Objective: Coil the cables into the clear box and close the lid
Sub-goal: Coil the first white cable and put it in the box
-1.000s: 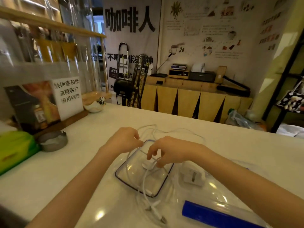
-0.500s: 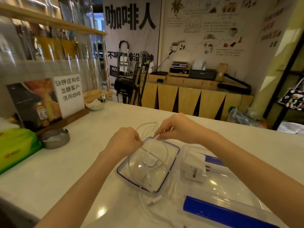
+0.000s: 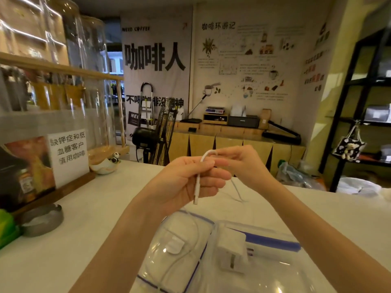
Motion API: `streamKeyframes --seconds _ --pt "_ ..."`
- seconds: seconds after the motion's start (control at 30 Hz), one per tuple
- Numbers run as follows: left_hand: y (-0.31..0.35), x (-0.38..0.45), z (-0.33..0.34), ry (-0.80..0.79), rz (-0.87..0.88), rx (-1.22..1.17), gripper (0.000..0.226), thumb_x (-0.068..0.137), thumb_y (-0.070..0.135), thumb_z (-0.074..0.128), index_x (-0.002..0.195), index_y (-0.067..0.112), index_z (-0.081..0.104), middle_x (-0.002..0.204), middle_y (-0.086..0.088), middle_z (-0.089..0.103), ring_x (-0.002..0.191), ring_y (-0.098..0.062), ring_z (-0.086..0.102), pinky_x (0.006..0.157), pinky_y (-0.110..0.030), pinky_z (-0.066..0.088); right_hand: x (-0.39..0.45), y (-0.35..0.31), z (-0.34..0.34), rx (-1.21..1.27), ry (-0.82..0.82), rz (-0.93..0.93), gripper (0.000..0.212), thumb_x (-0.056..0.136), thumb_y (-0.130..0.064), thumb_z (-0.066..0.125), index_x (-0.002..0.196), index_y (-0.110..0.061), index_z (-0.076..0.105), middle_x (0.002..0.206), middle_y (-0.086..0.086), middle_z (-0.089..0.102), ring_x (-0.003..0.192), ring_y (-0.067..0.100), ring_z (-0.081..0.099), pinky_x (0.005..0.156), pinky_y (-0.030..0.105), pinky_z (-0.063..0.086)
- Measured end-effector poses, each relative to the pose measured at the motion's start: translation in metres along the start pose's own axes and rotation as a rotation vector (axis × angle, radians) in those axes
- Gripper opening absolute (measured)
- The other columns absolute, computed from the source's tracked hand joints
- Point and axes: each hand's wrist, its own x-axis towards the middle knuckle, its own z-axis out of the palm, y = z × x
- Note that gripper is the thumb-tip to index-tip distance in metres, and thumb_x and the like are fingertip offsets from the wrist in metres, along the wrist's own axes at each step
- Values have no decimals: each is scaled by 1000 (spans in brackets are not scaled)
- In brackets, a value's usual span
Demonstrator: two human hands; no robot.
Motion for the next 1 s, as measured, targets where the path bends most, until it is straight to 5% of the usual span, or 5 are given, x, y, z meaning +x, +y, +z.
streamKeyframes --seconds 0.1,0.4,0.73,0.87,1.0 --pt "7 10 6 -86 87 -155 32 79 14 45 93 0 70 75 -11 75 64 -14 71 58 -24 59 -10 5 4 64 -70 23 25 85 -18 55 77 -39 65 71 -21 70 78 -4 64 71 14 50" --pt "-7 52 -10 87 133 -212 35 76 16 49 105 0 60 100 -16 71 91 -23 69 78 -31 57 -51 -4 20 -447 -577 97 47 93 -39 37 137 -37 20 99 7 66 85 21 59 79 37 48" --pt "-21 61 -14 146 193 410 28 87 10 50 114 10 59 108 -3 69 99 -12 66 84 -21 53 -60 -20 7 -634 -200 -206 31 95 -23 39 125 -20 47 106 1 59 91 15 54 78 23 43" --pt "-20 54 -9 56 40 916 19 87 22 52 81 31 68 82 -10 68 75 -26 64 85 -47 51 -55 -25 -7 -830 -115 -425 17 75 -13 69 92 -13 68 82 2 73 69 13 67 60 19 51" --pt "-20 56 -5 29 -10 861 23 88 24 49 90 10 67 81 -8 73 73 -13 71 79 -42 57 -49 -25 -20 -691 -36 -386 15 77 -28 61 82 -14 63 69 -3 67 59 0 55 58 4 37"
